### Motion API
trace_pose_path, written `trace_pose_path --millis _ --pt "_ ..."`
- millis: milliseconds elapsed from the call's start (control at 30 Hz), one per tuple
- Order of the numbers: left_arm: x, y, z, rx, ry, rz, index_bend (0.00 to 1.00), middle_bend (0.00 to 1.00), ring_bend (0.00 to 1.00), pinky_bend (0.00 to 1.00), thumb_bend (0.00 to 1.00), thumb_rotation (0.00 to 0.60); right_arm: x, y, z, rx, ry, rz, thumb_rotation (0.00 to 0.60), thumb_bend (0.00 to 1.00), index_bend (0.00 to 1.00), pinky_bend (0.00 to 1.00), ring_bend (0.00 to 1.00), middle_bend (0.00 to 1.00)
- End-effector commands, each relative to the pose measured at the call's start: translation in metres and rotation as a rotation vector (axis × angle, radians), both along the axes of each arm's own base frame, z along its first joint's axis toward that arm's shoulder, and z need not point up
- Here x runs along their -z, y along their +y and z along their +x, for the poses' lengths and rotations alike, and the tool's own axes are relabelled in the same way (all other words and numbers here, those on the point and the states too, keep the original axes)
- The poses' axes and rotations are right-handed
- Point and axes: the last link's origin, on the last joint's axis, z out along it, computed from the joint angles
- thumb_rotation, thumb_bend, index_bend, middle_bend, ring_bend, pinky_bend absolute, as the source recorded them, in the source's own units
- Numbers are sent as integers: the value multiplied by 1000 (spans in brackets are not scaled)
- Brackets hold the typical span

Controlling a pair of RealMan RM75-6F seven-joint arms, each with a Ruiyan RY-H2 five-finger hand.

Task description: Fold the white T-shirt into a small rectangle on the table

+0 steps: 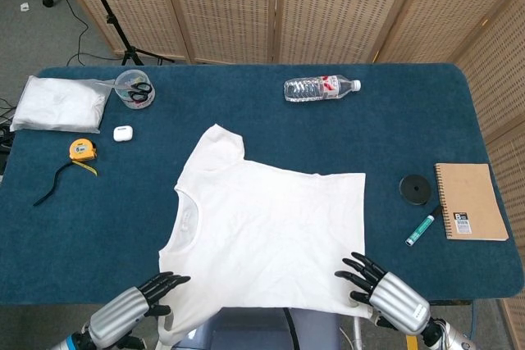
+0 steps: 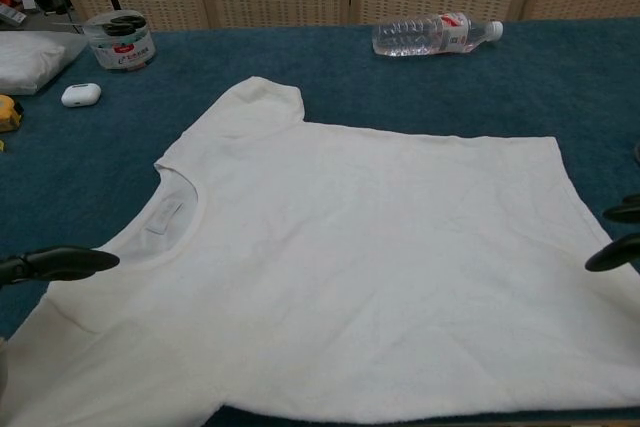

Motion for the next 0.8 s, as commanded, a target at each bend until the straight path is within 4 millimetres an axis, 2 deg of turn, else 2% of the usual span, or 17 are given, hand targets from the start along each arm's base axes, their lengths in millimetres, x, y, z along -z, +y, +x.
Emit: trace_pose_path --millis 33,167,233,333,533,633,800 --pt "-1 10 5 4 -17 43 736 0 0 0 540 600 -1 -5 2 9 -7 -12 600 724 672 0 0 198" --pt "1 34 14 2 -35 144 740 0 0 0 541 600 -2 -19 4 43 -22 -41 600 724 672 0 0 198" --pt "2 53 20 -26 -44 194 741 0 0 0 541 600 -3 -31 6 65 -29 -65 600 724 673 0 0 198" --pt "5 93 31 -93 -57 256 741 0 0 0 542 600 -5 -58 11 108 -42 -117 600 724 675 0 0 198" --pt "9 153 45 -168 -46 355 741 0 0 0 548 600 -12 -113 17 217 -44 -189 600 724 675 0 0 198" --pt "11 185 52 -198 0 401 741 0 0 0 549 600 -12 -143 13 283 -26 -217 600 724 675 0 0 198" --pt "20 226 58 -227 87 448 741 0 0 0 553 600 -8 -178 0 381 0 -241 600 724 675 0 0 198"
